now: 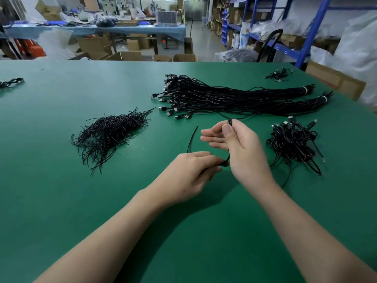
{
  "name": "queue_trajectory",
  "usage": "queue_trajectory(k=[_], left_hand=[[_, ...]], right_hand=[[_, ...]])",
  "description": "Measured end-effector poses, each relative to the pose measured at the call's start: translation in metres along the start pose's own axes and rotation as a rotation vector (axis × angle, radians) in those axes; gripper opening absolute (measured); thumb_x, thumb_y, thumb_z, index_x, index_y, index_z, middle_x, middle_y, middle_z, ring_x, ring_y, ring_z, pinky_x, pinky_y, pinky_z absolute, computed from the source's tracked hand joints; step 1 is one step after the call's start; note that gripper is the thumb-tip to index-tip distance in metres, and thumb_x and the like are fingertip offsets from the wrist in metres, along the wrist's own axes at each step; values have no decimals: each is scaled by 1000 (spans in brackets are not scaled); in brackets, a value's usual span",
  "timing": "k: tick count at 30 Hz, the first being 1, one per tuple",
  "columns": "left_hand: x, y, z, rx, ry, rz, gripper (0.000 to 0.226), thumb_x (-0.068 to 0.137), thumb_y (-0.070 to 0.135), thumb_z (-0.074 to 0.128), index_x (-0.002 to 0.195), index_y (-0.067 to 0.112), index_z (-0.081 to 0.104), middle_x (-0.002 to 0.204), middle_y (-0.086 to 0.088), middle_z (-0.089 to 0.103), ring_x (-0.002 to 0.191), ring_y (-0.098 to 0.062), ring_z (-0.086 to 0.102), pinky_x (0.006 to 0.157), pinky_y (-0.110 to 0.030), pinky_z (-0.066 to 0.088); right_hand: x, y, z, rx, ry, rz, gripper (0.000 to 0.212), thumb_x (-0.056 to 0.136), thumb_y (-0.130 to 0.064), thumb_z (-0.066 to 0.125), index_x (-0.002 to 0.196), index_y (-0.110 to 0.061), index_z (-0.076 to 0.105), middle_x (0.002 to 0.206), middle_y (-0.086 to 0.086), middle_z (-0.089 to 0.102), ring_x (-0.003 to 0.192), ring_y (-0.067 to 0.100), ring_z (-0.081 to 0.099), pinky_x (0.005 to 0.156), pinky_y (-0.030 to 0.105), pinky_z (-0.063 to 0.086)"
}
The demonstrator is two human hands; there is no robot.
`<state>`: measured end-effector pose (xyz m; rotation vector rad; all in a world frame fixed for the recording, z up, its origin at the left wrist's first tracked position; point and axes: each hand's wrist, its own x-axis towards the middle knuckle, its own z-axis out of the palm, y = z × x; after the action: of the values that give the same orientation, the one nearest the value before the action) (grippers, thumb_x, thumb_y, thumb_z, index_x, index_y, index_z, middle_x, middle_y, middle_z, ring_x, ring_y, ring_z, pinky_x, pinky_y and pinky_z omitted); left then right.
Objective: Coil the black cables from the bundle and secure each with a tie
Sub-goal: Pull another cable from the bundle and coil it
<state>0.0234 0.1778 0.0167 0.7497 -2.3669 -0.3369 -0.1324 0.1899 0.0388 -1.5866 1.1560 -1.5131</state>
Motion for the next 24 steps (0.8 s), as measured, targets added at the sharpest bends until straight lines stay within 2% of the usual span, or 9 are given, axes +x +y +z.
queue_trajectory(k=[4,7,10,13,15,17,19,21,24], left_hand=[[1,0,-6,47,68,80,13,98,19,64,100,11,74,83,12,61,76,-6,58,69,-23,47],[2,-6,-16,5,173,29,10,92,22,74,88,12,76,77,10,61,67,9,49,66,-11,37],[3,-11,-22,-140,263,-34,11,84,21,82,81,12,77,70,10,63,60,-4,47,61,-13,35],[2,-12,-23,-307,301,-75,15,79,23,85,75,14,75,69,6,66,58,-11,50,60,-18,39],[2,-12,-22,-454,301,-125,16,78,26,87,74,19,73,71,4,69,61,-16,57,61,-25,44],[3,-12,-22,-621,302,-183,11,77,28,84,74,27,74,73,5,71,66,-13,61,62,-27,47],[4,-12,-19,-733,321,-209,5,80,26,78,77,29,76,73,8,72,67,-5,61,64,-19,47],[5,-11,-15,-741,329,-243,9,87,24,71,85,30,78,71,5,70,63,-4,55,61,-16,42],[4,-8,-1,-624,248,-269,22,101,17,58,96,31,74,66,8,62,60,-13,43,56,-25,37]], right_hand=[[-6,7,-6,-319,-51,-26,28,108,-18,42,91,-9,63,85,-5,73,79,4,71,73,18,54],[-14,8,-9,-464,-207,30,35,109,-26,42,78,-15,57,65,-3,68,55,7,57,56,22,42],[-18,6,-10,-248,-352,176,43,110,-32,36,80,-13,59,56,4,61,49,12,44,52,25,36],[-19,3,-13,-46,-462,289,49,109,-36,32,81,-13,64,50,-2,49,47,8,36,48,17,31],[-21,3,-18,108,-530,383,47,108,-36,36,79,-15,66,50,-2,44,48,11,32,48,20,27],[-24,0,-24,288,-593,461,39,105,-35,41,84,-16,67,54,-2,40,52,14,27,51,25,23],[-26,-4,-27,474,-630,460,32,103,-30,41,90,-15,66,57,-4,38,53,14,26,51,24,23],[-25,-11,-25,648,-610,397,28,104,-26,41,95,-12,63,59,-5,41,52,11,31,50,20,30],[-20,-23,-17,812,-435,290,22,103,-23,42,102,-7,56,63,-5,52,52,7,45,51,18,42]])
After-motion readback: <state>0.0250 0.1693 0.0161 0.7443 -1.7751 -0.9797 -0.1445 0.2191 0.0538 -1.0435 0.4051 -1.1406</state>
